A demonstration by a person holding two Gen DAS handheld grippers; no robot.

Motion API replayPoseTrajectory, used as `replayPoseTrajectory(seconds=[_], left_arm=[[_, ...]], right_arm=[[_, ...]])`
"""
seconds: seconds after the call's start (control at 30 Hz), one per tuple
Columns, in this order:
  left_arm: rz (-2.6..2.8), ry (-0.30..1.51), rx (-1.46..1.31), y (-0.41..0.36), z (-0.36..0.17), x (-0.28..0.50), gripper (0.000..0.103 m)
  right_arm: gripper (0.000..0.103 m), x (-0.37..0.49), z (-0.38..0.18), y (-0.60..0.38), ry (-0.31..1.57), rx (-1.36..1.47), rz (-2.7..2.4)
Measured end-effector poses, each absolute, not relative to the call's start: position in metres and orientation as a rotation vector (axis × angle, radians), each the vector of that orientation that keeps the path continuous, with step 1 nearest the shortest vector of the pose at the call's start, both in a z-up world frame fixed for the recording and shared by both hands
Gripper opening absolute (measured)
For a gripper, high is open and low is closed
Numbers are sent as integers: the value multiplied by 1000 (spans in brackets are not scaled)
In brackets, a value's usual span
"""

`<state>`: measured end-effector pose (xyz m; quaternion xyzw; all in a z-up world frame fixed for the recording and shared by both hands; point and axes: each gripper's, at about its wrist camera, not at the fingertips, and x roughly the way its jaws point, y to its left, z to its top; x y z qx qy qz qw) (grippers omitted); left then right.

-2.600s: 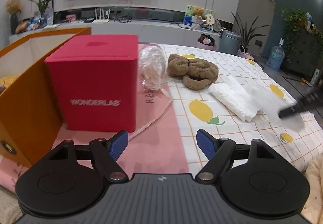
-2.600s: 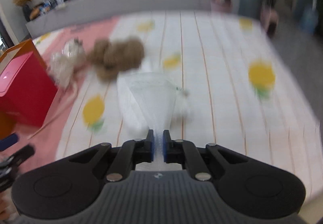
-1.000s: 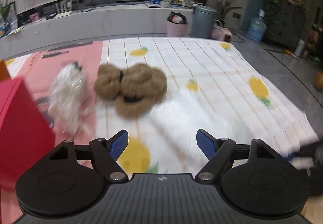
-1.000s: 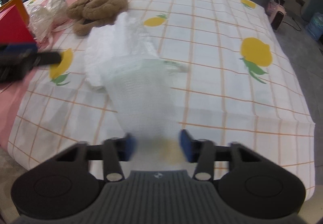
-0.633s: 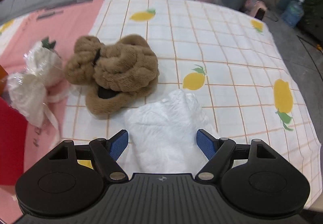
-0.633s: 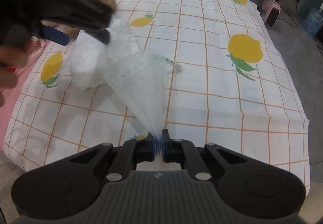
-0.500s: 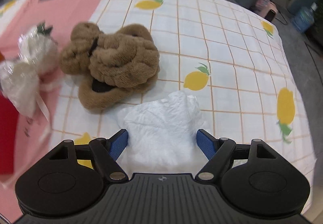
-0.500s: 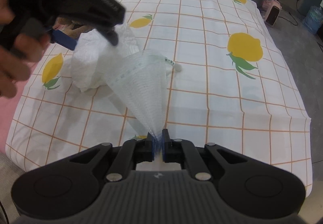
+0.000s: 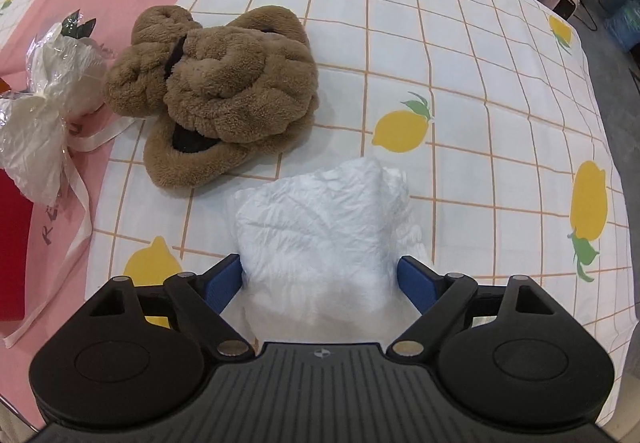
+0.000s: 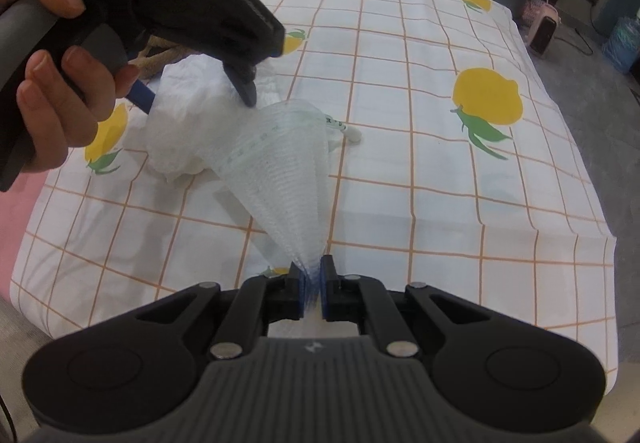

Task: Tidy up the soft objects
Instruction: 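Grasp the crumpled white tissue with the left tool while the right tool holds the mesh bag, then carry the white tissue and mesh bag over the orange shoebox with both tools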

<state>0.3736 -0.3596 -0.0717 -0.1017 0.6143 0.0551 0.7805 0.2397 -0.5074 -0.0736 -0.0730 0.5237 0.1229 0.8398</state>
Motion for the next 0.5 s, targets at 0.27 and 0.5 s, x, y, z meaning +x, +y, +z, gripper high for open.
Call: replayPoseTrajectory(seconds=[0.27, 0.5], left_arm=[[39, 1284, -123, -362, -67, 354, 59], [-80, 1205, -46, -351, -65, 324, 43]], right_arm=[[4, 238, -74, -510, 1100, -120, 254], [4, 236, -73, -503, 1083, -187, 259]])
